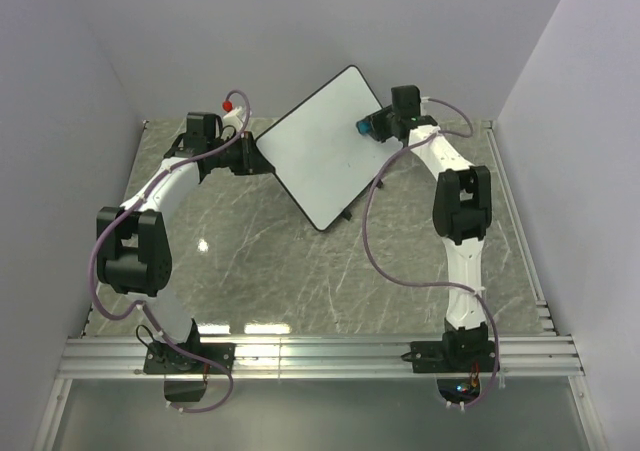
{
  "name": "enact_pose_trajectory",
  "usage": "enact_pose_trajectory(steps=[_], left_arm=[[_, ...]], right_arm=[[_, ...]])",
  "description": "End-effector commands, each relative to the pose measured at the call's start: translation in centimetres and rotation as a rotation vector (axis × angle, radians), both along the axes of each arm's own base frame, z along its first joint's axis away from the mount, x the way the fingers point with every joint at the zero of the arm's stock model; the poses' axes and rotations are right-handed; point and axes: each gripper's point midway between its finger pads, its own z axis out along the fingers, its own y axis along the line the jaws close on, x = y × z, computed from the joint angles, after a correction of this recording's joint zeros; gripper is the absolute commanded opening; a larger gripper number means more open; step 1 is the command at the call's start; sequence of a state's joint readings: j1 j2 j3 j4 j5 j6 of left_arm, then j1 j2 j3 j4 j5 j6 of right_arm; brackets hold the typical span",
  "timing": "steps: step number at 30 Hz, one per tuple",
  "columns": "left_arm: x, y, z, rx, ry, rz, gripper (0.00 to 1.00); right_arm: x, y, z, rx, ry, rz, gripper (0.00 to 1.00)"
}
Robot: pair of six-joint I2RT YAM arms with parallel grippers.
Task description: Erase the whiteboard
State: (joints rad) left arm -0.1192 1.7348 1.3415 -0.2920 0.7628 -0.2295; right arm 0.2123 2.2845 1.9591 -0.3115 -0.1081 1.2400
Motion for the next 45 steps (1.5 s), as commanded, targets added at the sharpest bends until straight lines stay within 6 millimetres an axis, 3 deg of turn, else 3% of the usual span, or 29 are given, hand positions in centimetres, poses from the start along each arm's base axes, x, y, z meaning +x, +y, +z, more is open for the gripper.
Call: enact_pose_trajectory(steps=[1,5,6,7,8,9,10,12,14,15,16,20,23,28,32,36,40,45], left_arm=[[-0.2,-1.1,0.8,0.034,-0.101,-0.074,0.0],[0.0,-1.1,0.9,0.033,-0.103,-0.073,0.0],[0.0,-1.1,0.9,0.033,-0.103,-0.073,0.0],[0.1,-1.1,0.9,0.033,-0.105,-0.073,0.0],[0.2,-1.1,1.0,0.033,-0.106,-0.073,0.0],[0.2,-1.1,0.9,0.033,-0.105,-0.073,0.0],[0.4,-1.2,1.1,0.031,-0.109,-0.075,0.0],[0.6,-1.2,0.9,0.033,-0.103,-0.075,0.0],[0.8,-1.3,1.1,0.031,-0.108,-0.078,0.0],[0.8,-1.3,1.0,0.032,-0.104,-0.077,0.0],[0.9,-1.4,1.0,0.032,-0.107,-0.079,0.0],[0.9,-1.3,1.0,0.031,-0.108,-0.078,0.0],[0.9,-1.3,1.0,0.03,-0.107,-0.078,0.0],[0.9,-1.3,1.0,0.032,-0.105,-0.077,0.0],[0.7,-1.2,1.1,0.036,-0.109,-0.076,0.0],[0.5,-1.1,1.1,0.037,-0.107,-0.073,0.0],[0.4,-1.1,1.2,0.038,-0.112,-0.073,0.0],[0.3,-1.2,1.3,0.031,-0.112,-0.074,0.0]], right_arm=[[1.2,-0.4,-2.8,-0.064,0.04,-0.031,0.0],[0.2,-0.9,-4.5,-0.068,0.082,-0.044,0.0],[0.0,-0.9,-3.6,-0.06,0.064,-0.046,0.0],[-1.3,-0.9,-5.2,-0.062,0.102,-0.037,0.0],[-1.9,-0.8,-5.4,-0.06,0.11,-0.033,0.0],[-2.5,-0.5,-4.2,-0.053,0.092,-0.021,0.0],[-4.2,0.1,-5.8,-0.06,0.13,0.004,0.0],[-6.0,1.2,-4.7,-0.072,0.115,0.044,0.0],[-8.9,2.2,-6.4,-0.089,0.163,0.08,0.0],[-9.6,2.6,-5.4,-0.078,0.144,0.085,0.0],[-11.5,2.6,-7.4,-0.082,0.184,0.094,0.0],[-14.8,5.5,-8.4,-0.073,0.221,0.184,0.0],[-15.5,7.6,-8.1,-0.082,0.208,0.239,0.0],[-14.8,8.9,-6.9,-0.071,0.181,0.249,0.0],[-12.7,7.2,-6.3,-0.086,0.164,0.192,0.0],[-10.7,3.2,-6.0,-0.061,0.149,0.084,0.0],[-9.1,-2.1,-5.8,-0.087,0.148,-0.023,0.0],[-7.7,-5.2,-6.3,-0.12,0.147,-0.058,0.0]])
